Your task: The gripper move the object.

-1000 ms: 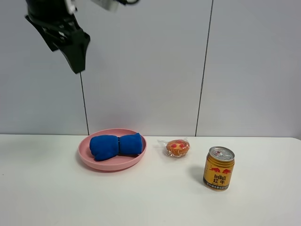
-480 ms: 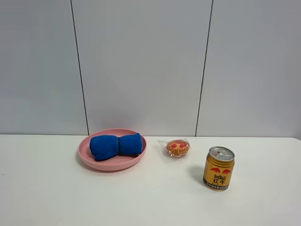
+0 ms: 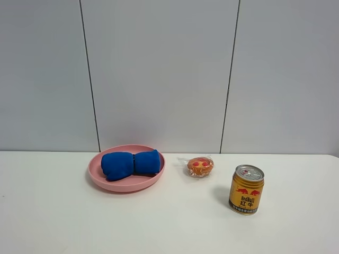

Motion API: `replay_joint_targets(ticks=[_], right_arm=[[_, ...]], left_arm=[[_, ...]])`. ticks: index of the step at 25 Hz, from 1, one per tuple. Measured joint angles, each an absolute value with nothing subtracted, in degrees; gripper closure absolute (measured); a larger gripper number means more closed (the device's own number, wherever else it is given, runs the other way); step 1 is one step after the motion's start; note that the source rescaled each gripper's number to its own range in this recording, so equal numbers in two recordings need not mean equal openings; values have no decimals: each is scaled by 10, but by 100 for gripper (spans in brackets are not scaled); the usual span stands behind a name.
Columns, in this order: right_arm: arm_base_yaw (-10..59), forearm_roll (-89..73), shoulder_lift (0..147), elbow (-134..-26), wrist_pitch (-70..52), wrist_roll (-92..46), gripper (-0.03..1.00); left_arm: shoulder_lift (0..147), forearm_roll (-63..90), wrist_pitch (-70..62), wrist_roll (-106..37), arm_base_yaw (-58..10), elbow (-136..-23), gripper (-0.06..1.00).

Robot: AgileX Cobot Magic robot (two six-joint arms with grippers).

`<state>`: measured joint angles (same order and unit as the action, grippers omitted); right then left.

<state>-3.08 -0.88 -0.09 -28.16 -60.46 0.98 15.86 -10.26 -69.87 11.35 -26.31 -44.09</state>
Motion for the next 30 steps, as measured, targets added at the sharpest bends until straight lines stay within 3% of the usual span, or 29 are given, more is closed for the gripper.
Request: replay_joint_targets(ticks=[6, 19, 30], right_arm=[[-31, -9, -1, -282, -605, 10, -3], [-31, -9, -1, -282, -605, 10, -3], [-31, -9, -1, -282, -605, 10, -3]], left_arm=[[92, -85, -693, 86, -211, -395, -2], [25, 14, -604, -54, 31, -294, -2], [24, 11, -602, -45, 39, -292, -2]])
